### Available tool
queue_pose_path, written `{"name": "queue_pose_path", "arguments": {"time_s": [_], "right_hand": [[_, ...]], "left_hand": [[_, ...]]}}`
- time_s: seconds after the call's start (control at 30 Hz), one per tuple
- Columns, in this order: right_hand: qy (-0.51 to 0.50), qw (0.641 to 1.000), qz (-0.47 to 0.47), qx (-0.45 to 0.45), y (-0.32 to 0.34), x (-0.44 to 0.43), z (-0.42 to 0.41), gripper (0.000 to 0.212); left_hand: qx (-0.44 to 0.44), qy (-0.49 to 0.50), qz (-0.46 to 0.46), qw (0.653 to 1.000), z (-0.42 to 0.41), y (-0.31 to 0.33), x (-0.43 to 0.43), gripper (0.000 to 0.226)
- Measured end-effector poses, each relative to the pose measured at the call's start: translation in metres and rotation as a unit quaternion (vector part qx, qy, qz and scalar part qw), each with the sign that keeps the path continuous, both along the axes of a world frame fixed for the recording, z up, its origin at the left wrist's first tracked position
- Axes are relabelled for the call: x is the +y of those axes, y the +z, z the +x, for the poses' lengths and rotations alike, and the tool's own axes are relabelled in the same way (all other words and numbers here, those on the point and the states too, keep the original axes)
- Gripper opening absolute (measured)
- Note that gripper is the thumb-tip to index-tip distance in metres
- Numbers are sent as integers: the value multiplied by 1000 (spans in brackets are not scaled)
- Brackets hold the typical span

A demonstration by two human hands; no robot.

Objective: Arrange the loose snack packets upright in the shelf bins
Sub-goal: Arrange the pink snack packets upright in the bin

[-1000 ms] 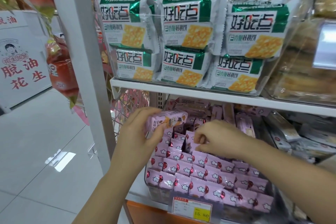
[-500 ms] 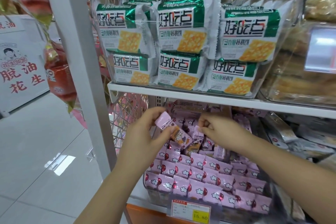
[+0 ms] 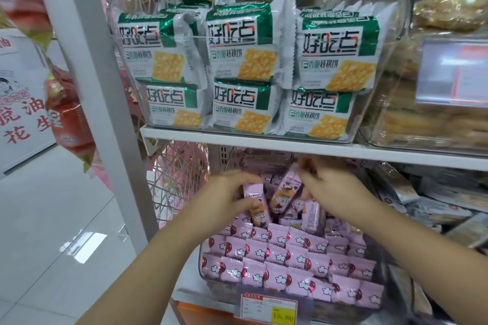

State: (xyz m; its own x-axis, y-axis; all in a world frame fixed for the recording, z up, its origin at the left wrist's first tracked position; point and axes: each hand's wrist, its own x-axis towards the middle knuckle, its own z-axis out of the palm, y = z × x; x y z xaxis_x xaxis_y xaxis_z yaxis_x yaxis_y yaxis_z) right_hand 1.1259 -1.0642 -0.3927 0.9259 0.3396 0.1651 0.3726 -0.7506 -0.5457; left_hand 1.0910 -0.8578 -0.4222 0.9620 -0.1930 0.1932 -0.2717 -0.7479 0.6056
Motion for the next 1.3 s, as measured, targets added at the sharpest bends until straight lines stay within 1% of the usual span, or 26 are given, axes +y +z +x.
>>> {"name": "queue_pose_path", "arguments": {"time_s": [0.1,0.17,0.27,0.37,0.43,0.47,0.5,0.53,0.57,0.6,0.7,0.73,0.77,0.87,0.93,1.0,1.03,1.1,1.17,1.2,1.23,1.27,1.3], "right_hand": [[-37,992,110,46,-1,-5,-7,14],[-49,979,185,63,-5,-9,-9,17],[-70,952,286,88,-11,-17,-10,16],[-87,914,376,129,-12,-21,-11,19],[-90,884,432,154,-11,-21,-14,21],[-86,878,445,155,-12,-21,-15,19],[-84,881,442,148,-14,-21,-17,14],[-85,884,436,147,-15,-22,-19,9],[-89,878,444,156,-16,-23,-21,5],[-101,860,469,174,-18,-23,-23,9],[-127,765,585,237,-17,-20,-32,22],[-134,747,602,249,-16,-19,-35,24],[-138,738,608,258,-16,-18,-37,22],[-140,761,574,268,-17,-11,-44,9],[-134,782,546,268,-22,-3,-48,13],[-115,807,518,259,-23,4,-54,23],[-101,819,504,253,-23,6,-56,30],[-77,852,457,245,-20,7,-58,42],[-44,898,367,238,-19,5,-56,37],[-27,914,330,237,-17,4,-56,34],[-9,921,311,235,-16,3,-55,34],[5,921,310,235,-16,3,-55,35],[14,919,318,233,-16,3,-55,33]], "left_hand": [[7,-9,56,998,6,-3,-5,44],[12,7,48,999,5,-3,-3,46],[-21,24,4,999,-1,-1,4,42],[-64,63,-96,991,-11,-1,8,25],[-74,111,-178,975,-20,0,5,15],[-79,139,-217,963,-23,1,2,12],[-85,165,-248,951,-27,2,0,10],[-92,187,-274,939,-30,2,-2,11],[-95,205,-294,929,-33,2,-5,13],[-97,216,-309,921,-35,2,-6,16],[-82,233,-336,909,-39,-1,-11,24],[-67,236,-349,905,-39,-2,-12,26],[-55,234,-359,902,-39,-3,-14,27],[-41,226,-352,908,-39,-1,-25,28],[-29,201,-355,912,-40,0,-33,30],[20,173,-371,912,-38,-2,-38,32],[49,159,-389,906,-39,-3,-39,30],[89,140,-445,880,-39,-5,-42,20],[113,126,-491,855,-40,-5,-44,16],[125,116,-505,846,-41,-4,-44,22],[136,100,-512,842,-41,-3,-44,30],[147,81,-506,846,-41,-4,-42,38],[155,62,-485,859,-41,-4,-41,46]]}}
